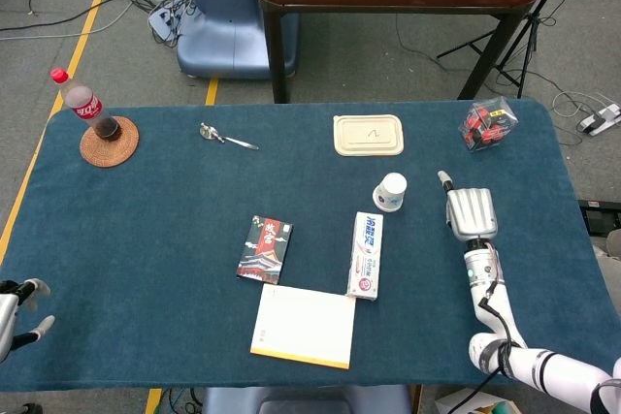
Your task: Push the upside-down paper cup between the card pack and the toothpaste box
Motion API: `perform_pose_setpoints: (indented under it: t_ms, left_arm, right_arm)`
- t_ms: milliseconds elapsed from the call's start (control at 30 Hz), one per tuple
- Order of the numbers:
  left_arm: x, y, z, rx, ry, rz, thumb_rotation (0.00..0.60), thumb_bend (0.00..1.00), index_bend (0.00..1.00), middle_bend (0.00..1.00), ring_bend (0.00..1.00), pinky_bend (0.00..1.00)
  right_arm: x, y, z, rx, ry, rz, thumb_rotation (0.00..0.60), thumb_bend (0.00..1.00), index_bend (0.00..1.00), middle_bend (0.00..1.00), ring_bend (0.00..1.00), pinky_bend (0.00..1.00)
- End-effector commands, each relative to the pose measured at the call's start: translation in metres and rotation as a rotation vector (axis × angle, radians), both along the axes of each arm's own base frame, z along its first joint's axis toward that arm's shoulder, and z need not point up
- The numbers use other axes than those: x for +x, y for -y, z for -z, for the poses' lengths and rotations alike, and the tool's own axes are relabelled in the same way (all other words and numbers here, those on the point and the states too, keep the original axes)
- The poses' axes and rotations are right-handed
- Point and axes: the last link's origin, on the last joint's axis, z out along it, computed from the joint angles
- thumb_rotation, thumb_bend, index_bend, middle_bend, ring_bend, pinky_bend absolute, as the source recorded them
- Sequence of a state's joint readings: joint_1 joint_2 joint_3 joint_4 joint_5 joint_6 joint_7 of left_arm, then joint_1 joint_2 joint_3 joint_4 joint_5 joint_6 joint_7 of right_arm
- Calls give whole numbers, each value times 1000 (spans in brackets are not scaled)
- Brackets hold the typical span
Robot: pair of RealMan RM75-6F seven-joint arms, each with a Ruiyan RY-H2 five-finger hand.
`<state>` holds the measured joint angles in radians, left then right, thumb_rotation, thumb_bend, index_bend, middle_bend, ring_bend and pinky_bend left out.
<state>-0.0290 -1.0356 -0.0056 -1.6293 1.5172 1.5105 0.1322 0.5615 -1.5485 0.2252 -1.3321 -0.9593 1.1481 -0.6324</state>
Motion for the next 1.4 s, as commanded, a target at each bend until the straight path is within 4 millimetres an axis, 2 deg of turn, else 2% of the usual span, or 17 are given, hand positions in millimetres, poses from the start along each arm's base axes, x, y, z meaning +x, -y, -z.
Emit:
perform_pose_setpoints:
  t_ms: [33, 400, 867, 1400]
  left_arm:
    - [0, 0, 0, 0, -1, 1, 600, 208, 482, 584, 449, 603]
    - [0, 0, -1, 3, 3, 2, 600, 208, 482, 584, 449, 603]
    - [0, 0, -2, 7, 6, 4, 600, 208, 481, 584, 449, 603]
    - [0, 1, -4, 13, 10, 2, 600, 208, 481, 584, 449, 603]
  right_arm:
    - [-2, 1, 9, 31, 50, 42, 600, 1000, 224, 1000, 1000, 1000]
    - [4, 9, 32, 117, 99, 114, 600, 1000, 227, 1000, 1000, 1000]
    - [6, 18, 54, 143, 74, 139, 600, 1000, 228, 1000, 1000, 1000]
    - [15, 20, 70, 184, 94, 121, 600, 1000, 228, 1000, 1000, 1000]
